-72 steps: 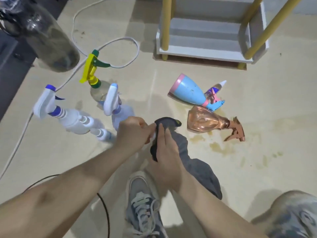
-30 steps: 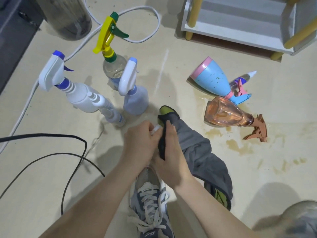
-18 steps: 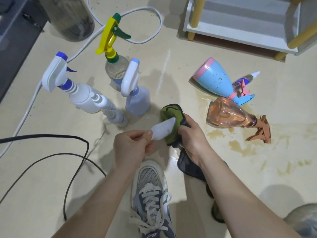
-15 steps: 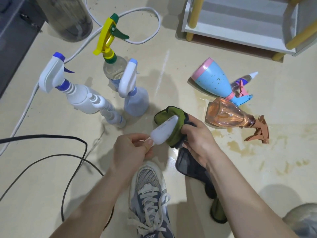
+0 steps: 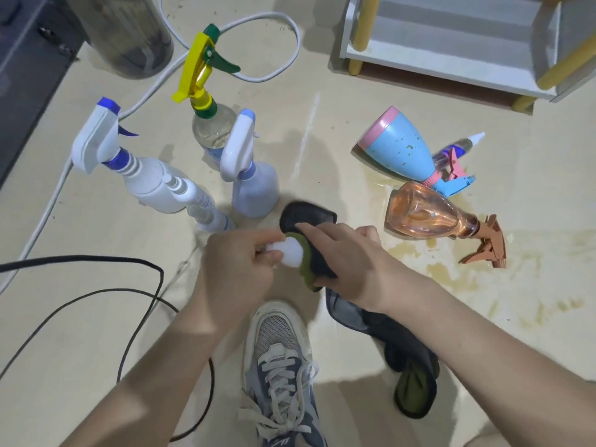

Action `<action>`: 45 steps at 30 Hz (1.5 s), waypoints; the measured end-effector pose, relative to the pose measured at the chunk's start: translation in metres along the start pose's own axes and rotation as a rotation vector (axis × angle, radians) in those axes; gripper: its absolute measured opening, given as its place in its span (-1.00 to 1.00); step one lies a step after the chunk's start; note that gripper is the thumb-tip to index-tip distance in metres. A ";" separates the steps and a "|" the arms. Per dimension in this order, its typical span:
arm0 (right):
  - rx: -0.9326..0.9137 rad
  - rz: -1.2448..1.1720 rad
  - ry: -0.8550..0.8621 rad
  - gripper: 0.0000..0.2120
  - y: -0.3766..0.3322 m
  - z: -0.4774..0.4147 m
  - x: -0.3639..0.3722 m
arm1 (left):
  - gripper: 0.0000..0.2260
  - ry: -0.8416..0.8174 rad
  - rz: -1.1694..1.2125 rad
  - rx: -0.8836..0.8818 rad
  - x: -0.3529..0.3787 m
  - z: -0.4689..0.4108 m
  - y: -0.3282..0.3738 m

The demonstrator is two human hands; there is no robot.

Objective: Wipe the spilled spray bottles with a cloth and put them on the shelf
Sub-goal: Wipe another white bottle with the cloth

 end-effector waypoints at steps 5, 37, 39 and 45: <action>-0.013 -0.681 -0.064 -0.59 -0.005 -0.004 -0.019 | -0.78 -0.063 -0.020 0.100 -0.007 -0.011 0.014; 0.086 -0.524 0.539 -0.59 -0.117 0.272 -0.189 | -0.81 -0.051 -0.470 0.550 -0.143 0.188 0.264; 0.131 -0.403 0.692 -0.57 -0.128 0.282 -0.187 | -0.81 0.004 -0.513 0.526 -0.143 0.195 0.264; 0.118 -0.802 1.048 -0.37 -0.140 0.302 -0.186 | -0.49 -0.258 -0.282 0.465 -0.122 0.233 0.269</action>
Point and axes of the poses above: each hand's wrist, its own z-axis away from the middle knuckle, its own x-axis out of the palm, y = z × x, the point moved 2 cm from there along -z, towards the middle knuckle, and after that the axes turned 12 degrees about -y, right-handed, at the moved point
